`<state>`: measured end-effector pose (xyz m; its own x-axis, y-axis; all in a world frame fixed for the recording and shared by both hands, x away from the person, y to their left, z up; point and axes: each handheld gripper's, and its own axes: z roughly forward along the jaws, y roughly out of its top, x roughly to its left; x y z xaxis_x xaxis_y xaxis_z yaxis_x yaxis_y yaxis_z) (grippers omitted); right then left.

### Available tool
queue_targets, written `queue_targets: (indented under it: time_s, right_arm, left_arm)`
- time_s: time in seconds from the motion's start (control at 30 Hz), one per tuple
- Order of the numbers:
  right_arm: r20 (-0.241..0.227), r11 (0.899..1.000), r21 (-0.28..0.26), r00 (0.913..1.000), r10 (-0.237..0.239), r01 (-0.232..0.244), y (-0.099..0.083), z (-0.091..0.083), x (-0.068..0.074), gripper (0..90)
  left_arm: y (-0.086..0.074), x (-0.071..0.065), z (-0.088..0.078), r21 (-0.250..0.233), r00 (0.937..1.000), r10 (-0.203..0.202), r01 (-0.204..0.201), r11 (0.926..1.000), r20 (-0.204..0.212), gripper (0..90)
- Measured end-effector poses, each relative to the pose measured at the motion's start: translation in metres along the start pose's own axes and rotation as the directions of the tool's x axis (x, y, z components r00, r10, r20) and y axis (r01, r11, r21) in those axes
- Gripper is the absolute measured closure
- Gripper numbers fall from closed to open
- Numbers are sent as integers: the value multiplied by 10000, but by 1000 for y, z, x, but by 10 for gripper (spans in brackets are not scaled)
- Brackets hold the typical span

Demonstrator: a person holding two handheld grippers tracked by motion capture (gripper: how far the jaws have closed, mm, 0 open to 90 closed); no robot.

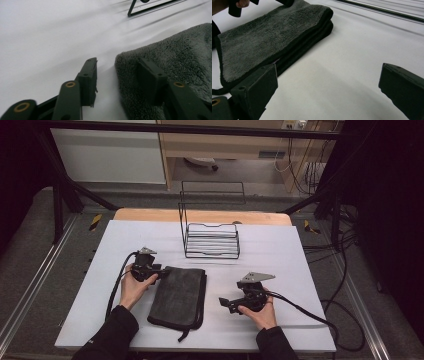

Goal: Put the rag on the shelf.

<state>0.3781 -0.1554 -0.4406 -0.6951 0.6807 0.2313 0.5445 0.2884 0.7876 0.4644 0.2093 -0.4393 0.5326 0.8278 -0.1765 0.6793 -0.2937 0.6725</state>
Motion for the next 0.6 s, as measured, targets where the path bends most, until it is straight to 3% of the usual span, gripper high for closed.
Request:
queue_targets:
  time_s: [0.27,0.6]
  right_arm:
    - [-59,9996,-177,9997,230,-231,2,3,-1,44]
    - [279,9994,-108,9990,346,-343,15,12,0,43]
  left_arm:
    - [-2,-5,3,184,9994,28,-35,9998,349,712]
    - [-7,-5,5,-4,9989,138,-138,9999,439,764]
